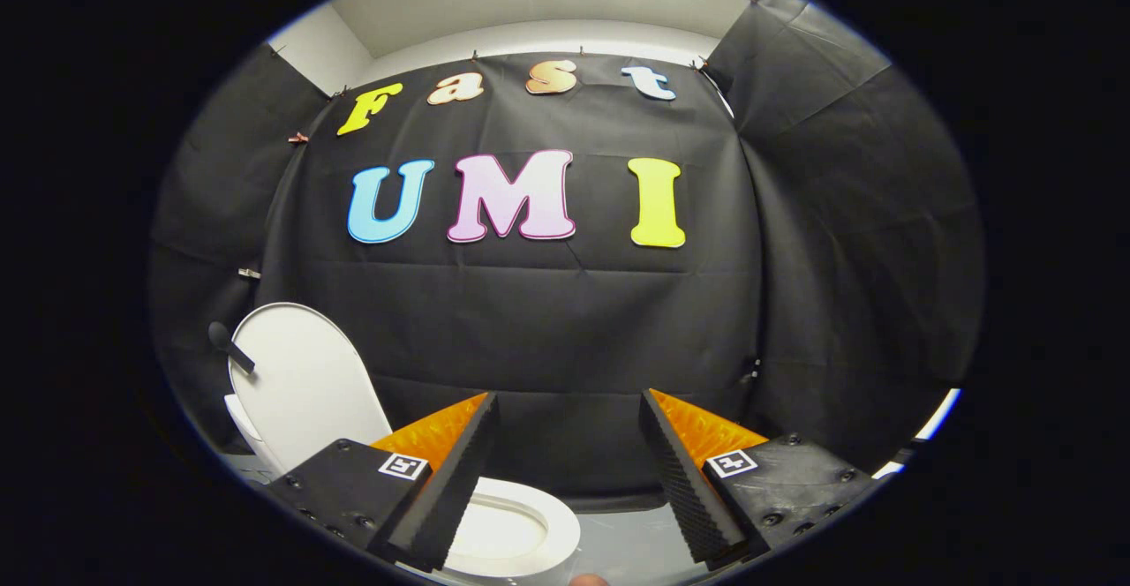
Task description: Open the toilet lid.
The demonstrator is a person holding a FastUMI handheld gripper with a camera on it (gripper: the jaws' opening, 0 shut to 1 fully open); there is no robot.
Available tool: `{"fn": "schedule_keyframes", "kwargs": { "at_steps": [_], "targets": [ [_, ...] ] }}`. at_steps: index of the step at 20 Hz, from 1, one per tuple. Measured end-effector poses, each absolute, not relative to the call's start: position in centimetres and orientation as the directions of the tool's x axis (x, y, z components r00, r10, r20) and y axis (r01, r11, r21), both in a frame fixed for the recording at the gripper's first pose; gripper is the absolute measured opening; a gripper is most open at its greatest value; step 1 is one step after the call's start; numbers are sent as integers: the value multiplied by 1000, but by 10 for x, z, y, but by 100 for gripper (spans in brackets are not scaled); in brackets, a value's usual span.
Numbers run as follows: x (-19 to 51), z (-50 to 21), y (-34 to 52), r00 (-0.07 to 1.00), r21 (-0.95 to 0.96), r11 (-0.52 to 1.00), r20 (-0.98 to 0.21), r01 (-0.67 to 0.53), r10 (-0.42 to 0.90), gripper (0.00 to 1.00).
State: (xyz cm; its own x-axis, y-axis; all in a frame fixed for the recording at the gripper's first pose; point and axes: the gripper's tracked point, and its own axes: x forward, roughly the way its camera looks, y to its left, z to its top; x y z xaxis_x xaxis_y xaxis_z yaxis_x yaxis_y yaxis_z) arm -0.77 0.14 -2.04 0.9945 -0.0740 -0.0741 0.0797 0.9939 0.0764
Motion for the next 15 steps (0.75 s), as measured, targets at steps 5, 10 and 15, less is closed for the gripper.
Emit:
{"fn": "schedule_keyframes", "kwargs": {
  "at_steps": [5,10,15],
  "targets": [
    [-7,-21,2,995,92,993,-80,74,-67,99],
    [-5,-23,2,994,97,993,-82,74,-66,99],
    [-1,-24,12,997,144,988,-69,51,-41,99]
  ]
}}
